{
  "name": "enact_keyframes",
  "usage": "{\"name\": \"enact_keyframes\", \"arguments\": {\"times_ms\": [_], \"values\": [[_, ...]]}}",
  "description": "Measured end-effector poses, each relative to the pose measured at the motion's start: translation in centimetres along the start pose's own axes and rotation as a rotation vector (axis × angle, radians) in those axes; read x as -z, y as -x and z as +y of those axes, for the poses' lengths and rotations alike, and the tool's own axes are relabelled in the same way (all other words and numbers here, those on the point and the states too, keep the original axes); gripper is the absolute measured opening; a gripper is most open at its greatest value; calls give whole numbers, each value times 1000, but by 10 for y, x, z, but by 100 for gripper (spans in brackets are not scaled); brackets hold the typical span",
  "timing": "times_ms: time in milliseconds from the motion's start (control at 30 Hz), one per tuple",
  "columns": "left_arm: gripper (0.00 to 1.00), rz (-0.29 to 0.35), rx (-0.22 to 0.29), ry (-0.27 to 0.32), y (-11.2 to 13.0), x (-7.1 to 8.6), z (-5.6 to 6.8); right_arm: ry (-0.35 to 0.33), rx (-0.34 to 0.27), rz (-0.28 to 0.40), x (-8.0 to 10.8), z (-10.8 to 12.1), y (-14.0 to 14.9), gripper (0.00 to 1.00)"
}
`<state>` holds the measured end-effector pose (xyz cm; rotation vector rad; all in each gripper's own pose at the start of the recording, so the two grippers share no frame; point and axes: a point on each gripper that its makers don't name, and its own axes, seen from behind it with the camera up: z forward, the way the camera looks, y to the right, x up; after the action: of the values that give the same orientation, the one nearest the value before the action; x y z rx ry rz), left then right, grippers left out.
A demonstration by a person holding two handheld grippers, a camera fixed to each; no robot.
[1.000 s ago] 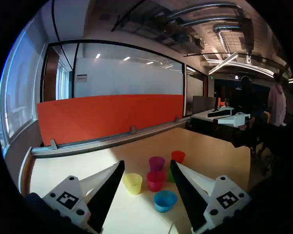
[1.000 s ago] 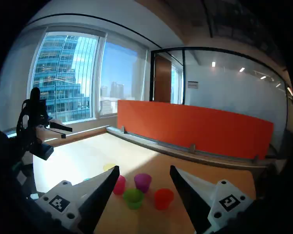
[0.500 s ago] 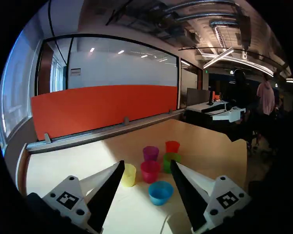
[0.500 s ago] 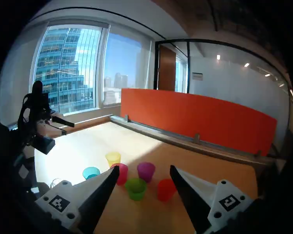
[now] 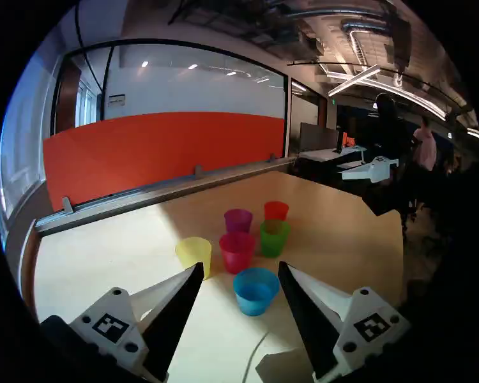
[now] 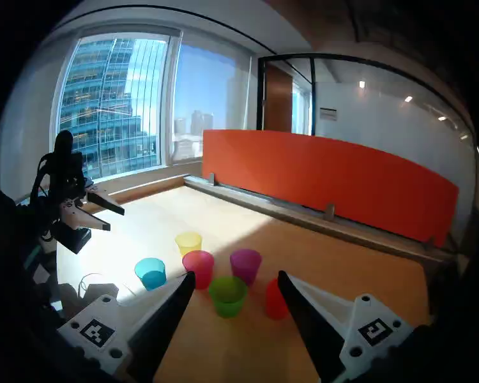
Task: Pour water
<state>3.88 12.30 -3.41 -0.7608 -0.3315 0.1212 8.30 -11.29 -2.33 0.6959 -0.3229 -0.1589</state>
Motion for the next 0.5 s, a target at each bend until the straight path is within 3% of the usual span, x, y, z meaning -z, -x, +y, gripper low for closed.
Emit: {"name": "enact_keyframes", "arguments": {"times_ms": [500], "values": [[86, -103, -45, 35, 51, -26, 19, -22, 20, -47, -21, -7, 32, 100]]}}
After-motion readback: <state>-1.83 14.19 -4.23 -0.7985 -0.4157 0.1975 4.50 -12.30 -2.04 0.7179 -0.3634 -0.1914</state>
